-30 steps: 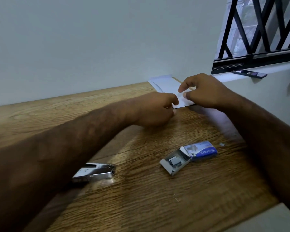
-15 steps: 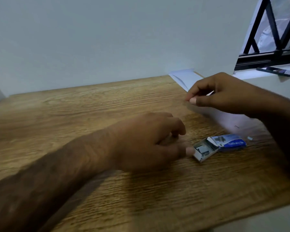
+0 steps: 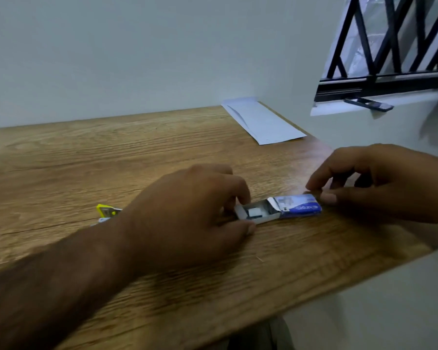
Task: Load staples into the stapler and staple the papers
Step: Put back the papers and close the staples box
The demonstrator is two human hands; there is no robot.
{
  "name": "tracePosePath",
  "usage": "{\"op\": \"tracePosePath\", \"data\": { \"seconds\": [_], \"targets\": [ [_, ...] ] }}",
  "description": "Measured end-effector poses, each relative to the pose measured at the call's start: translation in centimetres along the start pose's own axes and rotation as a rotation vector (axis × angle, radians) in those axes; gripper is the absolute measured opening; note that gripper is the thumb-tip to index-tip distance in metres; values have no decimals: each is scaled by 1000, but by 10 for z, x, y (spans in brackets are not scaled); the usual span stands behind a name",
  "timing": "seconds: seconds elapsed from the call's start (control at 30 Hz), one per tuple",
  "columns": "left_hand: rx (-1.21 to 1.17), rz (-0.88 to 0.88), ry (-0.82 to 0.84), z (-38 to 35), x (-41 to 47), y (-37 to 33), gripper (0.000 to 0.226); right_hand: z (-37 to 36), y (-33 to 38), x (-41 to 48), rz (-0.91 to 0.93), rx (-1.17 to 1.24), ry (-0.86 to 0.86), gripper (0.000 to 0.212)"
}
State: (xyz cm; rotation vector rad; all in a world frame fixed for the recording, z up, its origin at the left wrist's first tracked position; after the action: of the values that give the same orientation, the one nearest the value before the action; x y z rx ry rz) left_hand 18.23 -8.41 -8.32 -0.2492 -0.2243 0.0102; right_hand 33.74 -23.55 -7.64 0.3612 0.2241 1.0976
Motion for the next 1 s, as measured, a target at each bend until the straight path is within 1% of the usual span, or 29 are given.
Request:
{"op": "tracePosePath", "data": {
  "seconds": [0.03,0.07,0.17,0.27,0.3,0.4,0.5,0.63,0.73,0.8,0.9,0.93,1.0],
  "targets": [
    [-9,11,1,1,-1,2,36,-1,-1,-1,-4,0,-14,28],
    [-13,19,3,1,-2,4,37,-2,-2,-2,-1,1,-35,26],
    [-9,23,1,2,-5,4,35,-3,-1,-4,18,-37,-93,29],
    [-20,26,-6,1,-5,5,35,-3,1,-7,33,-97,-180,38],
    [-22,23,-11,1,-5,5,35,-3,2,-8,34,-107,-208,37],
    [-32,12,-31,0,-7,6,38,-1,5,-12,27,-114,-227,28],
    [-43,7,-44,-1,-8,8,38,2,0,-14,18,-99,-244,26],
    [-53,14,-48,-1,-9,8,39,8,-7,-15,18,37,-334,26],
    [-52,16,-44,-1,-9,7,38,12,4,-12,75,259,-370,21],
    [-56,18,-47,-1,-9,7,38,11,19,-7,140,432,-347,23],
    [-56,18,-51,-2,-9,7,37,-2,48,6,228,605,-222,21],
    [-56,14,-53,-2,-10,7,36,-8,55,11,232,609,-195,20],
    [-55,11,-57,-1,-10,7,36,-18,65,18,225,493,-184,14]
  ]
}}
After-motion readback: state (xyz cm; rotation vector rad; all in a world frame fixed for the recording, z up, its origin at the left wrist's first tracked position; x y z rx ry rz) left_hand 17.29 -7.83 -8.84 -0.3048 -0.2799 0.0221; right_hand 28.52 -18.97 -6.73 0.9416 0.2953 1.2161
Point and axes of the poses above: each hand's wrist, its own x-axis towards the middle knuckle, its own z-axis out of the back of the hand, y = z × x, the point moved 7 cm from there along x, towards the middle knuckle, and after that the axes turned 1 degree about -x, right-handed, at the moved point
